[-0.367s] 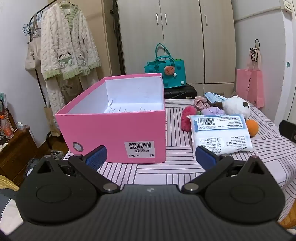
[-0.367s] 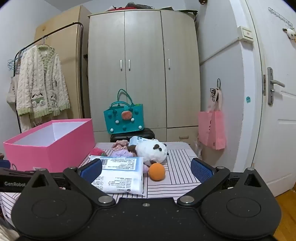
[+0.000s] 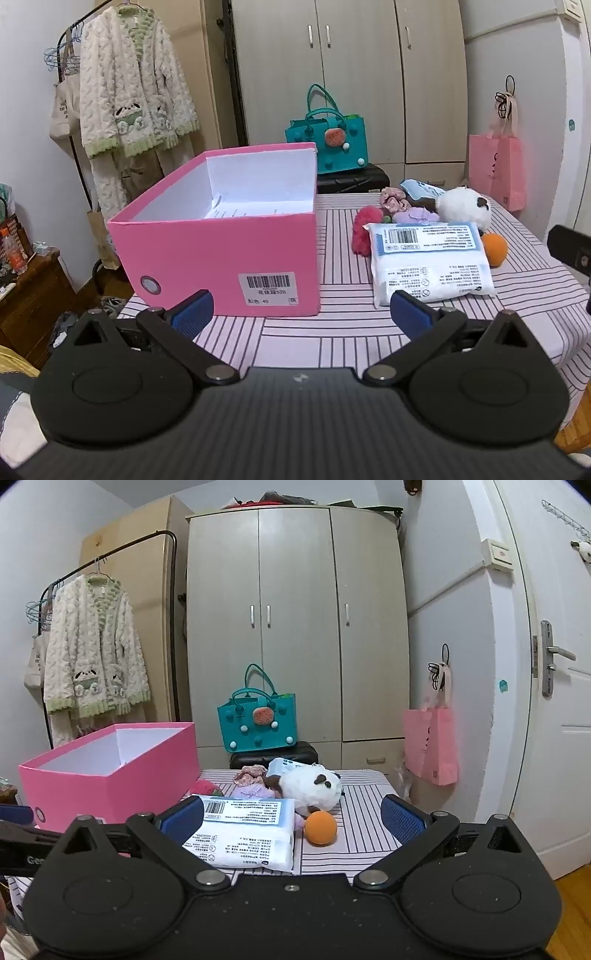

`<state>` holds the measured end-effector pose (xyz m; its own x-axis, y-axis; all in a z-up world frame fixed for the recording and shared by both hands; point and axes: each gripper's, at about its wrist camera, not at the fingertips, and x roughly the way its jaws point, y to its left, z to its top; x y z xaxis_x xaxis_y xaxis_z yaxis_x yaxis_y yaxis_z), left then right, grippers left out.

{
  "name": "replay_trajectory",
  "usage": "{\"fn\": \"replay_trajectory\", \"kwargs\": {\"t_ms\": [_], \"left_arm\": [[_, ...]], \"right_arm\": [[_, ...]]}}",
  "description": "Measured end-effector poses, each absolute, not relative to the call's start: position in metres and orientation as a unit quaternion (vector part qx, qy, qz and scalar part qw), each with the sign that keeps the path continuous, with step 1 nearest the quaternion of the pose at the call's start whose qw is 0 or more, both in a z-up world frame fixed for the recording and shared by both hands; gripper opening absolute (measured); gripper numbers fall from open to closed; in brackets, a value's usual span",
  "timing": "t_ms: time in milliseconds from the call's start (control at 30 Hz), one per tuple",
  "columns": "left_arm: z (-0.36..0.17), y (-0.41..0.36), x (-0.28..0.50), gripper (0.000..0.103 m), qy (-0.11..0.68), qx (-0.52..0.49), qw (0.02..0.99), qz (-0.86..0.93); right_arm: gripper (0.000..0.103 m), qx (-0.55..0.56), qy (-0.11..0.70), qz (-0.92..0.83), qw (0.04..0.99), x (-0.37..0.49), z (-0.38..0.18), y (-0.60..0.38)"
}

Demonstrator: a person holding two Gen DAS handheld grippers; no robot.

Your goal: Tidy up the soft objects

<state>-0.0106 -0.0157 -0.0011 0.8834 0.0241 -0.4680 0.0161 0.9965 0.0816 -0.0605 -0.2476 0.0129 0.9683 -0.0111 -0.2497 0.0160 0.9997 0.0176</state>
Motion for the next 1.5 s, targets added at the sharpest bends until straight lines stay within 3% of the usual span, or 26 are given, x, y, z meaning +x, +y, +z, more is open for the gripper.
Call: {"fn": "replay_trajectory", "kwargs": {"t_ms": [1500], "left_arm": [[-0.020, -0.018, -0.011, 0.103, 0.239, 0.009, 0.971, -0.008]], "right_arm": [[0.103, 0.028, 0.141, -0.032, 0.989, -0.062, -0.005, -0.264]]}}
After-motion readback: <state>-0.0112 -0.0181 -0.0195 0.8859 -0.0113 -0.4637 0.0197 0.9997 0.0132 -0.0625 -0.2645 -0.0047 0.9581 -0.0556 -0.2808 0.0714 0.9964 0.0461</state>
